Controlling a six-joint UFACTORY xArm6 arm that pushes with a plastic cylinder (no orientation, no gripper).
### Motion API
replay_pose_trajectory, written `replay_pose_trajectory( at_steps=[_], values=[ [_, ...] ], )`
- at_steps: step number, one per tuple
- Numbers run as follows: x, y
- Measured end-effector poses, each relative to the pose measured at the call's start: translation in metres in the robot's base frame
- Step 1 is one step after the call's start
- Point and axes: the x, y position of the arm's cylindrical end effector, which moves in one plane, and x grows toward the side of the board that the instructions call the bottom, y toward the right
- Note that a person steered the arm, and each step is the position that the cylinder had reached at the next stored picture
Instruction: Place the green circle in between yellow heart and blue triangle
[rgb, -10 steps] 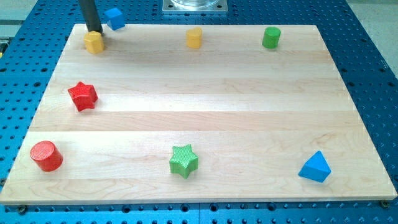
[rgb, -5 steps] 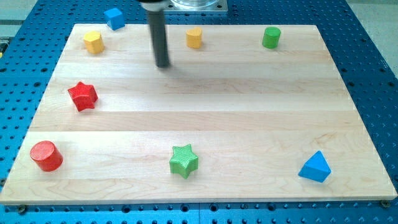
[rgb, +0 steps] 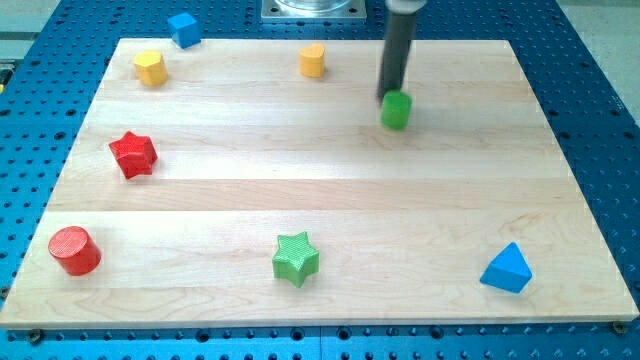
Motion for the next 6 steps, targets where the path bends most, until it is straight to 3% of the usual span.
replay_pose_trajectory(
  at_steps=[1, 5, 6],
  values=[
    [-0.001, 0.044],
    [-0.001, 0.077],
    [-0.011, 0.113]
  ],
)
